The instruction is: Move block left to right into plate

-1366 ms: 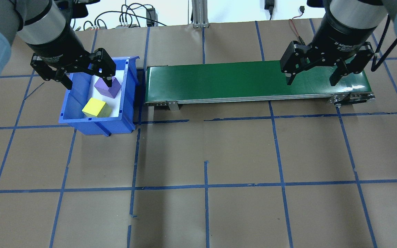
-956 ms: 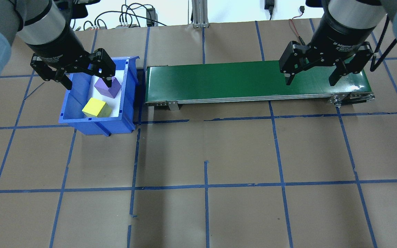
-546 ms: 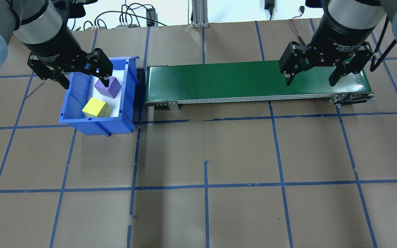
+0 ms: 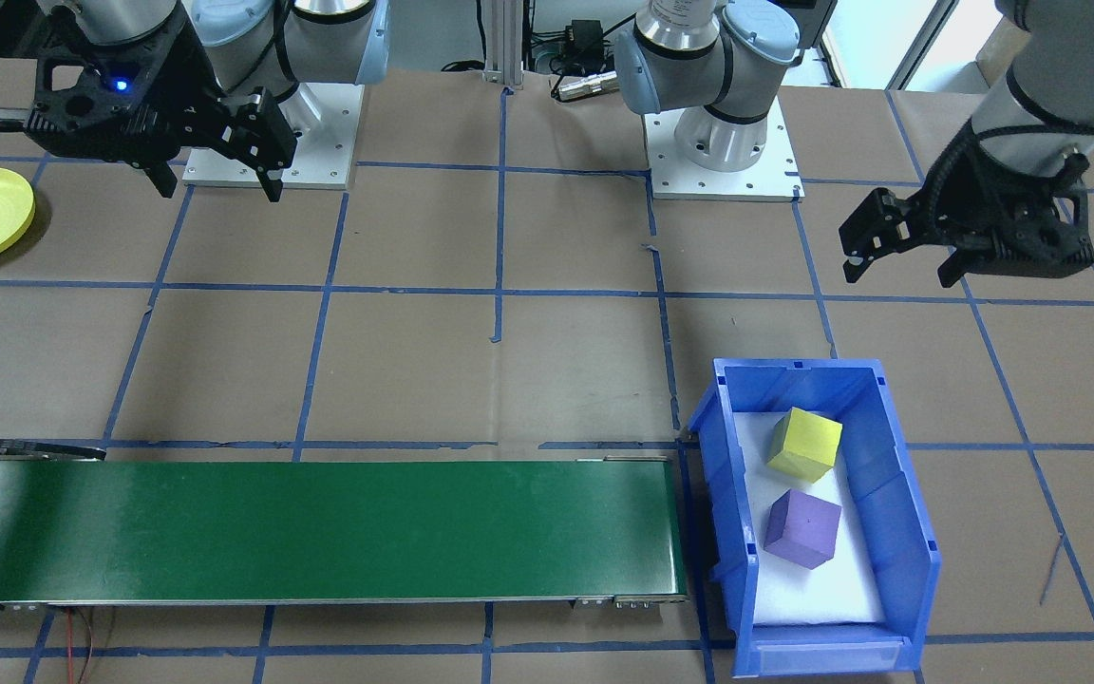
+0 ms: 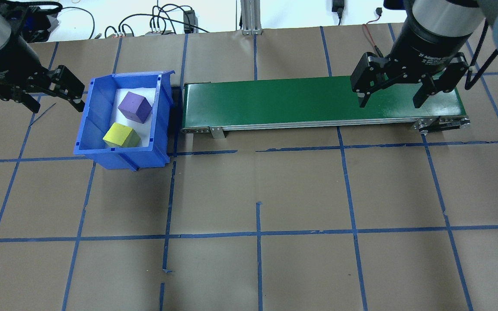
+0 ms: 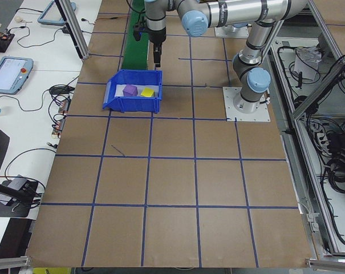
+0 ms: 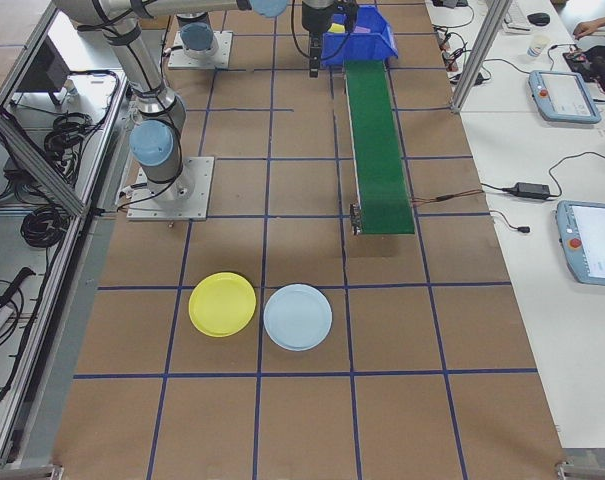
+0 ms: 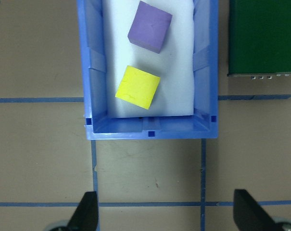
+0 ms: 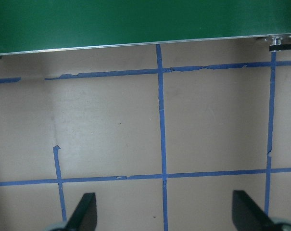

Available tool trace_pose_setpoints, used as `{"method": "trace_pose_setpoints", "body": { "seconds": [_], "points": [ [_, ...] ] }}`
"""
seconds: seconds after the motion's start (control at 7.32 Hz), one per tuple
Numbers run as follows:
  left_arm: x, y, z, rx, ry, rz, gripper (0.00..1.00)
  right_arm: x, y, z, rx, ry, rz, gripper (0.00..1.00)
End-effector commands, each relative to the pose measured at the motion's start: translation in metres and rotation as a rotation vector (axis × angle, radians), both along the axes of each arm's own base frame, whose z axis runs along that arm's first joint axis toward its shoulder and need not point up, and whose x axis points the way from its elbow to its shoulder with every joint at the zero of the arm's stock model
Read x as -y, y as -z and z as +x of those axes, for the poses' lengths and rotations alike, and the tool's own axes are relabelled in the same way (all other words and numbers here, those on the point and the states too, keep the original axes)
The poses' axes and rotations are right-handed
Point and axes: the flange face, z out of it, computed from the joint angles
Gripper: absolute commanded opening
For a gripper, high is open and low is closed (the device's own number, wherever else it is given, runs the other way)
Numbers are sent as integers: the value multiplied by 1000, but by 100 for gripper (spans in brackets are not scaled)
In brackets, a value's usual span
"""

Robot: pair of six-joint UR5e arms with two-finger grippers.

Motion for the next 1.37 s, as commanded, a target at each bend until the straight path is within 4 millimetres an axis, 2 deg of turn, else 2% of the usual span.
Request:
{"method": "trace_pose_setpoints", "body": {
  "seconds": [0.0,0.14,0.27,0.41,0.55,0.82,0.96,1.09,1.23],
  "points": [
    [44,72,26,-17,34,39,100,0,1,0,2,0,3,100],
    [47,74,24,-14,40,29,100,0,1,0,3,0,3,100],
    [49,81,1,-21,107,44,100,0,1,0,3,0,1,100],
    [52,89,-39,-16,214,29,100,0,1,0,3,0,1,100],
    [51,101,-55,-10,271,3,100,0,1,0,3,0,1,100],
    [49,129,-54,17,474,-78,100,0,1,0,5,0,1,100],
    [52,127,-51,22,493,-88,100,0,1,0,5,0,3,100],
    [54,133,-38,18,472,-80,100,0,1,0,5,0,3,100],
    [60,150,-28,7,458,-55,100,0,1,0,3,0,3,100]
  ]
}}
